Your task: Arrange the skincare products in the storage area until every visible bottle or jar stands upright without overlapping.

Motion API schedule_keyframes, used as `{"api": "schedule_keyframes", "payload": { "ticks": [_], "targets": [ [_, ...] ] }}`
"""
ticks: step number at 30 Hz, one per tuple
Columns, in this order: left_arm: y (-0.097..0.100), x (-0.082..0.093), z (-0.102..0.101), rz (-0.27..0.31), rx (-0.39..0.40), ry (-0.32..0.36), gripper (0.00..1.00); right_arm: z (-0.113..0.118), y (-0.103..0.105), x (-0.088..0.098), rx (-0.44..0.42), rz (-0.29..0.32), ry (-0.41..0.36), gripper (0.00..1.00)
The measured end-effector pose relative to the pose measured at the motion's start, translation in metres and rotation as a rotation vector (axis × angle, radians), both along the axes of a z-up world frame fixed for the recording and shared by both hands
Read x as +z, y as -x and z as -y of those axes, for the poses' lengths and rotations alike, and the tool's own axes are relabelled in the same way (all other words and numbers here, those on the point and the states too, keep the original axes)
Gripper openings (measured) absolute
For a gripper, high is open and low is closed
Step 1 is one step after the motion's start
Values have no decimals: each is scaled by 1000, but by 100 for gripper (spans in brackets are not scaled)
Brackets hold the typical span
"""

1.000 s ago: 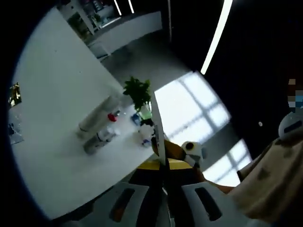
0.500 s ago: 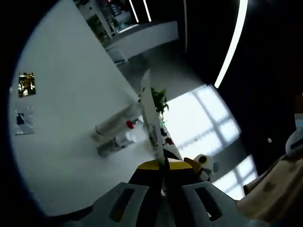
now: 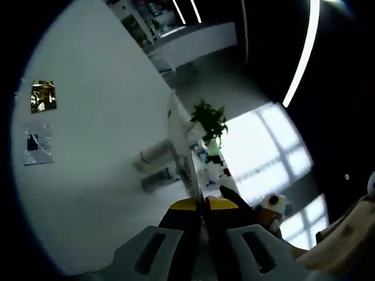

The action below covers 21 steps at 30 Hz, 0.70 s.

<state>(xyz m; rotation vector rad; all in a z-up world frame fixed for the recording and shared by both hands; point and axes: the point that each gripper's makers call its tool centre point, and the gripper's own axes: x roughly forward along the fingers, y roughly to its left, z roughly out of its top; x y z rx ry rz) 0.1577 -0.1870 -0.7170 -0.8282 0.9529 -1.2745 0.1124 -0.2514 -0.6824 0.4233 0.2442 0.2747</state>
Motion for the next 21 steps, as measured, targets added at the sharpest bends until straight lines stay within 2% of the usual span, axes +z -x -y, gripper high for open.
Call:
{"api": "schedule_keyframes", "payload": {
  "ticks": [4,7,21],
  "targets": [
    [-5,-9,2,-8,3,-24,0,8,0,-5,-33,-11,14,71],
    [-8,-19,3,-20,6,-48,0,13,1,-8,-49,-23,19,76],
    [-17,-52,4,-71,23,-111,0,21,2,-25,-74,-88,42,86]
  ]
}}
